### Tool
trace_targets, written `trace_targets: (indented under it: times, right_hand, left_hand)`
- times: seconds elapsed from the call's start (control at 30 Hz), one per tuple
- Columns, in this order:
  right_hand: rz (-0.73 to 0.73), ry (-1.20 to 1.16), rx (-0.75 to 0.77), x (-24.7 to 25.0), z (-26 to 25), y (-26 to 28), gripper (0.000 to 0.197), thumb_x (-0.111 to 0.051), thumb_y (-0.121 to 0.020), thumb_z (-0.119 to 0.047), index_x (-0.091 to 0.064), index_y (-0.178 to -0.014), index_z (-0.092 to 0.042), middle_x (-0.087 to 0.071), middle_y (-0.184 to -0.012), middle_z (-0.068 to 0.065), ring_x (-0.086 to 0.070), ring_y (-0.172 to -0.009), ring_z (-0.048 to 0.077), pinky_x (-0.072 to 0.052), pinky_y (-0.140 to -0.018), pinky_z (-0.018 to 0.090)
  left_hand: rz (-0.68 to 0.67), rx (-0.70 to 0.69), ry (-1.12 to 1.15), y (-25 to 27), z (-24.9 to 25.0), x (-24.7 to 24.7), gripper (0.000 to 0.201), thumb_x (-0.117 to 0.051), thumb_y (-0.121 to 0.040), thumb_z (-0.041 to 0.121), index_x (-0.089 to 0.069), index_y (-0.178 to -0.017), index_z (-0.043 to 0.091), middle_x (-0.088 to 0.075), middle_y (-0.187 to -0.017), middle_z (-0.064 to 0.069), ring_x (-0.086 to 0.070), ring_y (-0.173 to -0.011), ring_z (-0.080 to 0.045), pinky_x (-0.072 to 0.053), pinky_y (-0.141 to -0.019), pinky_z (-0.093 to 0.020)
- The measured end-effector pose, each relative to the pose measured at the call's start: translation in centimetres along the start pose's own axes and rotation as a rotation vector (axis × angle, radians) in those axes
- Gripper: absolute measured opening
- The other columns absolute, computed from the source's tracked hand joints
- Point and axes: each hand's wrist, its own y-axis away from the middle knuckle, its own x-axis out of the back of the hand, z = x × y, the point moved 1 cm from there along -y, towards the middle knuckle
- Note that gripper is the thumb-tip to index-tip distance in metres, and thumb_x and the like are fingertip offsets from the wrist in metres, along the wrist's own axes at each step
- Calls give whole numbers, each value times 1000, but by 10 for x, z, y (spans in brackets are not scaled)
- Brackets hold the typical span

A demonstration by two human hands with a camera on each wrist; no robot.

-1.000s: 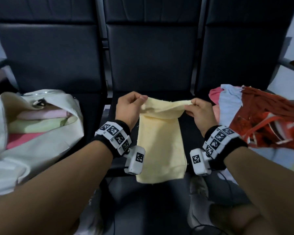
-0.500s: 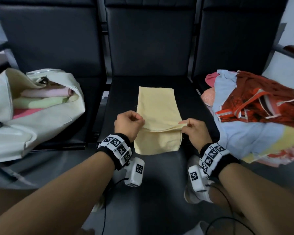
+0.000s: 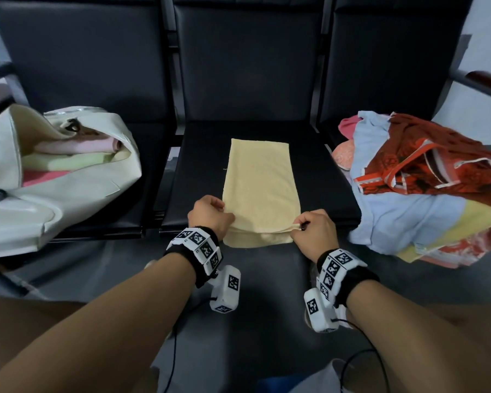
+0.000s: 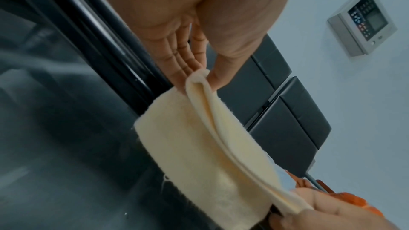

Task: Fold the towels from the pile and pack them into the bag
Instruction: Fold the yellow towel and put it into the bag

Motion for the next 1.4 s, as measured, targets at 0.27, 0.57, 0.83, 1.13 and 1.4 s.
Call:
trace_targets:
  times: [0.27,0.57,0.83,1.13,1.4]
  right_hand:
    - [-62,9,-159,-3,-3,3,13,-65,-78,-12,-60,-72,-22,-64,-83,0,-62,-81,26,-46,-69,31]
    - [-3,-163,-293,-11,-11,0,20,-75,-86,-26,-69,-78,-9,-70,-80,4,-67,-87,26,-43,-69,25]
    - [-34,-314,-428,-12,-14,-9,44,-82,-76,-25,-57,-103,-2,-62,-98,7,-62,-92,28,-49,-77,36]
    - [-39,-433,-353,-10,-24,-16,10,-72,-85,-18,-69,-88,-9,-74,-90,9,-71,-87,30,-58,-87,51]
    - [155,-475,-152,18,-50,-32,30,-68,-92,-18,-60,-120,-19,-55,-116,-3,-52,-104,13,-46,-89,31]
  left_hand:
    - [-54,91,-116,6,-7,3,11,-69,-88,30,-71,-84,20,-70,-90,-4,-64,-77,-20,-51,-63,-27]
    - [-19,156,-95,20,3,-10,12,-67,-87,25,-72,-87,14,-66,-81,-2,-61,-67,-19,-54,-68,-29]
    - [-102,184,-86,30,10,-23,25,-65,-84,29,-70,-100,10,-68,-104,-11,-61,-75,-22,-48,-66,-30]
    - [-64,72,-20,26,11,-13,21,-58,-90,30,-60,-81,11,-57,-75,-4,-52,-66,-23,-42,-63,-31]
    - [65,-141,271,12,38,5,11,-54,-91,17,-62,-97,23,-63,-83,6,-59,-74,-18,-52,-68,-36]
